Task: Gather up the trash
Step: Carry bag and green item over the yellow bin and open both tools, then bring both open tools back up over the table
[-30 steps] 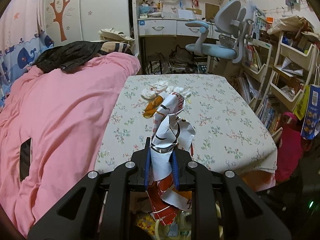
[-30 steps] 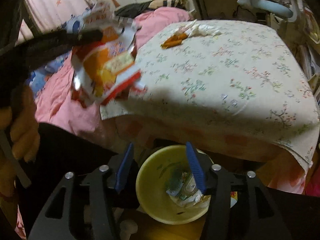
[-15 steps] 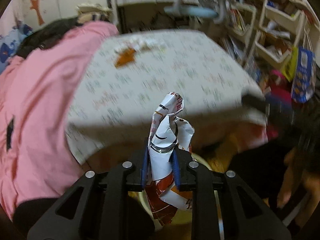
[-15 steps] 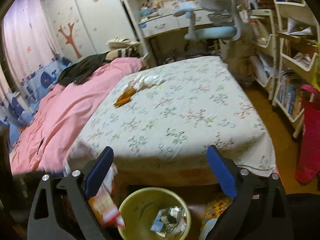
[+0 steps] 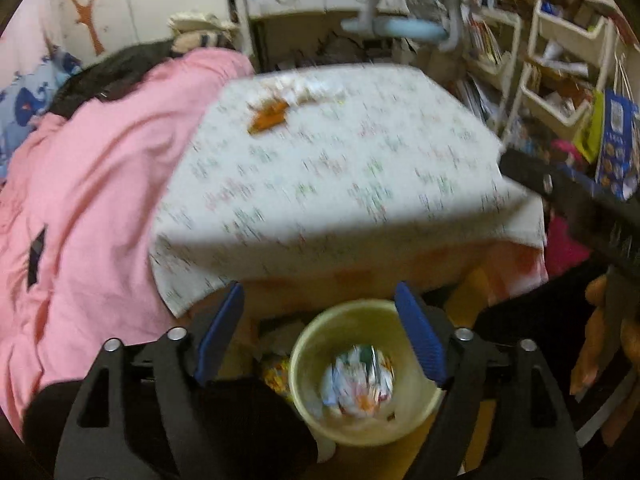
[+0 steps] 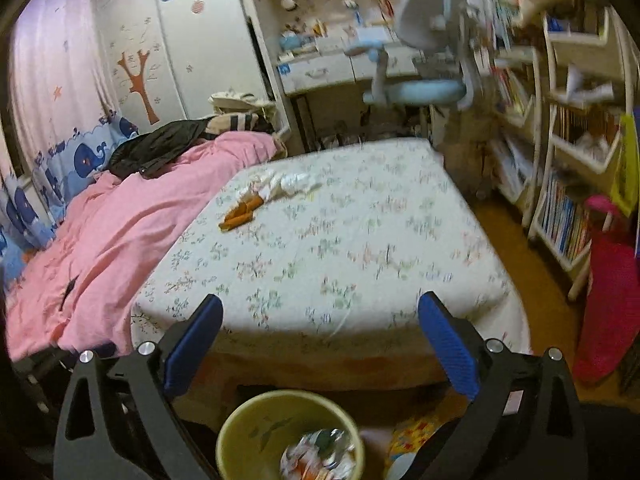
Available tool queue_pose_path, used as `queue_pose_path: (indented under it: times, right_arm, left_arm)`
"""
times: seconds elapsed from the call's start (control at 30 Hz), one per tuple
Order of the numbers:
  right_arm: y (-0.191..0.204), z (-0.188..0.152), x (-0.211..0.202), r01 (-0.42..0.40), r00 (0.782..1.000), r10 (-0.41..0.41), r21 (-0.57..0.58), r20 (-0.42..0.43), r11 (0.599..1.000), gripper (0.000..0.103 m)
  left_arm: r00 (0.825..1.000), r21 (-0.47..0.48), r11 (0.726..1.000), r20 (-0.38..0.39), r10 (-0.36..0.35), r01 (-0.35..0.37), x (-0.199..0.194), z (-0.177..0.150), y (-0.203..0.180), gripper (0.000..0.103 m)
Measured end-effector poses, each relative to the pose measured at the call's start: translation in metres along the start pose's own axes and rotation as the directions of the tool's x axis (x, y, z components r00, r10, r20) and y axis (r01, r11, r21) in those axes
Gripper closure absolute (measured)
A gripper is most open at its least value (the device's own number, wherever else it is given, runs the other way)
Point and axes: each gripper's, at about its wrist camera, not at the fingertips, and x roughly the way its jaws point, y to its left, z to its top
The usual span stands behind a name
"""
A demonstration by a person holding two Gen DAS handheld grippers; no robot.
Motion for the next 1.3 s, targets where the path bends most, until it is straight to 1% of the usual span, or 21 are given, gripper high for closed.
queue_pose_path:
  times: [0.13,0.23,0.3,0.4,0.5,0.6,0.73,0.8,0.87,0.93,1.07,1.17,1.2,1.3]
  right_arm:
    - [0.009,0.021,-0.007,0.002,0.997,0.004,-0.078,0.078,0.997,0.007]
    - [0.008,0.038,-0.008,0.010,0.992,0.003,-0.107,0.124,0.994,0.007]
    - [0.009,0.049,-0.005,0.018,0.990,0.000,-0.130,0.141,0.991,0.007]
    - [0.007,0.066,0.001,0.030,0.985,-0.001,-0.169,0.170,0.985,0.007]
    - [0.003,0.078,0.009,0.040,0.983,-0.005,-0.188,0.184,0.981,0.007]
    - [-0.001,0.089,0.022,0.053,0.983,-0.016,-0.200,0.182,0.978,0.007]
    - [-0.003,0.101,0.037,0.052,0.983,-0.009,-0.232,0.182,0.971,0.007]
    - [-0.004,0.104,0.044,0.064,0.983,-0.021,-0.239,0.180,0.969,0.007]
    - [-0.006,0.104,0.051,0.064,0.986,-0.027,-0.225,0.164,0.972,0.007]
    - [-0.010,0.104,0.060,0.034,0.993,-0.012,-0.190,0.118,0.981,0.007]
    - [-0.004,0.103,0.062,0.026,0.995,-0.005,-0.202,0.103,0.979,0.007]
    - [-0.001,0.103,0.066,0.013,0.997,0.004,-0.212,0.080,0.977,0.007]
    - [0.001,0.102,0.067,0.010,0.997,0.005,-0.219,0.071,0.976,0.007]
    - [0.000,0.104,0.071,0.014,0.998,0.000,-0.221,0.060,0.975,0.007]
  left_arm:
    - [0.994,-0.052,0.998,0.098,0.041,-0.036,-0.015,0.028,0.015,0.018]
    - [0.982,-0.099,0.993,0.172,0.083,-0.066,-0.025,0.058,0.030,0.015]
    - [0.973,-0.132,0.989,0.208,0.098,-0.071,-0.029,0.076,0.038,0.014]
    - [0.964,-0.154,0.985,0.243,0.110,-0.074,-0.028,0.100,0.047,0.012]
    - [0.956,-0.141,0.986,0.264,0.125,-0.090,-0.021,0.119,0.051,0.011]
    - [0.952,-0.132,0.986,0.276,0.132,-0.098,-0.011,0.132,0.051,0.010]
    - [0.954,-0.131,0.987,0.273,0.126,-0.093,0.011,0.155,0.053,0.009]
    - [0.952,-0.128,0.988,0.278,0.124,-0.091,0.019,0.164,0.052,0.008]
    - [0.949,-0.124,0.988,0.290,0.127,-0.094,0.025,0.171,0.049,0.008]
    - [0.944,-0.125,0.987,0.302,0.133,-0.099,0.032,0.178,0.047,0.007]
    - [0.944,-0.140,0.985,0.298,0.137,-0.099,0.046,0.182,0.046,0.007]
    - [0.954,-0.157,0.983,0.265,0.138,-0.098,0.057,0.179,0.049,0.007]
    - [0.955,-0.160,0.982,0.263,0.137,-0.096,0.058,0.178,0.050,0.007]
    - [0.952,-0.172,0.979,0.264,0.152,-0.109,0.057,0.176,0.055,0.007]
